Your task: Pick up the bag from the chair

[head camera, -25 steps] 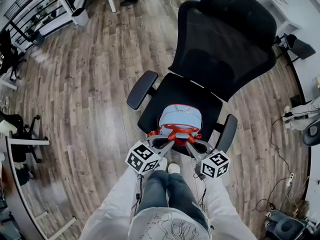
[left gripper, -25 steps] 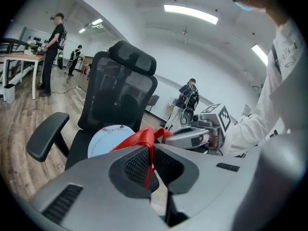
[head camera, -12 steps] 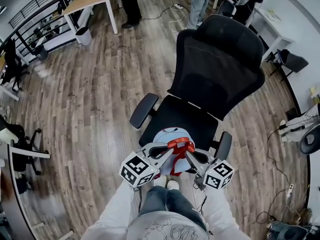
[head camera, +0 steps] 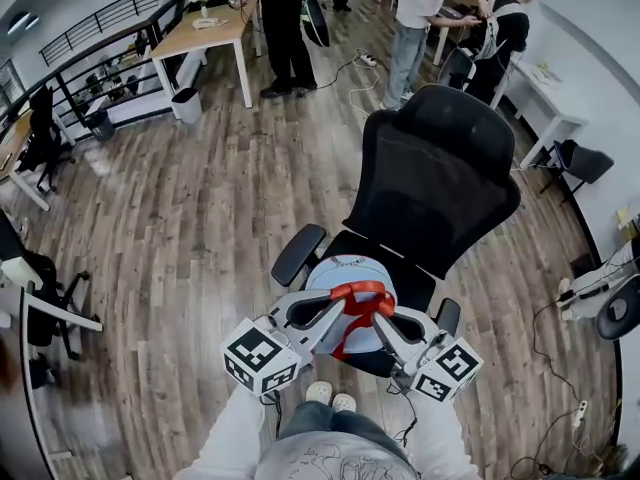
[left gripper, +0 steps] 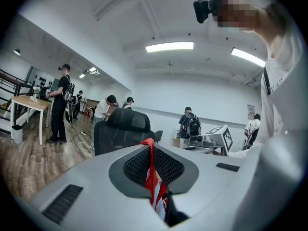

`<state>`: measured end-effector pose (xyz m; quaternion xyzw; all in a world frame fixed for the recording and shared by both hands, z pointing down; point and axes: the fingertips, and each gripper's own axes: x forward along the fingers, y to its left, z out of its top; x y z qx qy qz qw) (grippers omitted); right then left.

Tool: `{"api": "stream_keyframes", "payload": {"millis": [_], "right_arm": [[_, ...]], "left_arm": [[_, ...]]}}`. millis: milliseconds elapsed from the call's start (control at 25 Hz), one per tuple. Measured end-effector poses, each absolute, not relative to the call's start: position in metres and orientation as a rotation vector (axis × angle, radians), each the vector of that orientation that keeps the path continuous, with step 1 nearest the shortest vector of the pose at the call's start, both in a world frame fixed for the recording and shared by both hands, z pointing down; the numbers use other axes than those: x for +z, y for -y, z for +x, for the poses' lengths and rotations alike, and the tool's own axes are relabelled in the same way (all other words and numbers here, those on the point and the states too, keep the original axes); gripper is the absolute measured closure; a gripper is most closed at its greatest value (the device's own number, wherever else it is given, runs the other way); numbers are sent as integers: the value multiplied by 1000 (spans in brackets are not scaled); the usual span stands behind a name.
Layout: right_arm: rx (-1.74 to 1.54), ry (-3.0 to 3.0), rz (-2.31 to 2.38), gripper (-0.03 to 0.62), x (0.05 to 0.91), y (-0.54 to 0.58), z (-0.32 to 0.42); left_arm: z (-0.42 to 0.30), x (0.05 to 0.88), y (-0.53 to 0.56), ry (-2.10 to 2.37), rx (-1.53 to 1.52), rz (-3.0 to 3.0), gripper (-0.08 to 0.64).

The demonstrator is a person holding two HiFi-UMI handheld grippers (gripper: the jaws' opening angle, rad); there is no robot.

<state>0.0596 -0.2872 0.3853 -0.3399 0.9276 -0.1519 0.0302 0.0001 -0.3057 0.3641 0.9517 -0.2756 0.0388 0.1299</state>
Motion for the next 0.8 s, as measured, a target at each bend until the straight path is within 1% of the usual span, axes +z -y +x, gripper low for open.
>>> {"api": "stream_keyframes", "payload": {"millis": [160, 400, 800], "right_arm": [[-377, -2807, -1089, 572, 343, 295, 64], [-276, -2723, -1149, 571, 296, 307, 75], [-232, -2686, -1156, 571, 257, 287, 76]], "left_arm": [[1, 322, 314, 838, 47, 2803, 541], [9, 276, 321, 934, 38, 2863, 541], [10, 245, 300, 1028, -32, 2832, 540]]}}
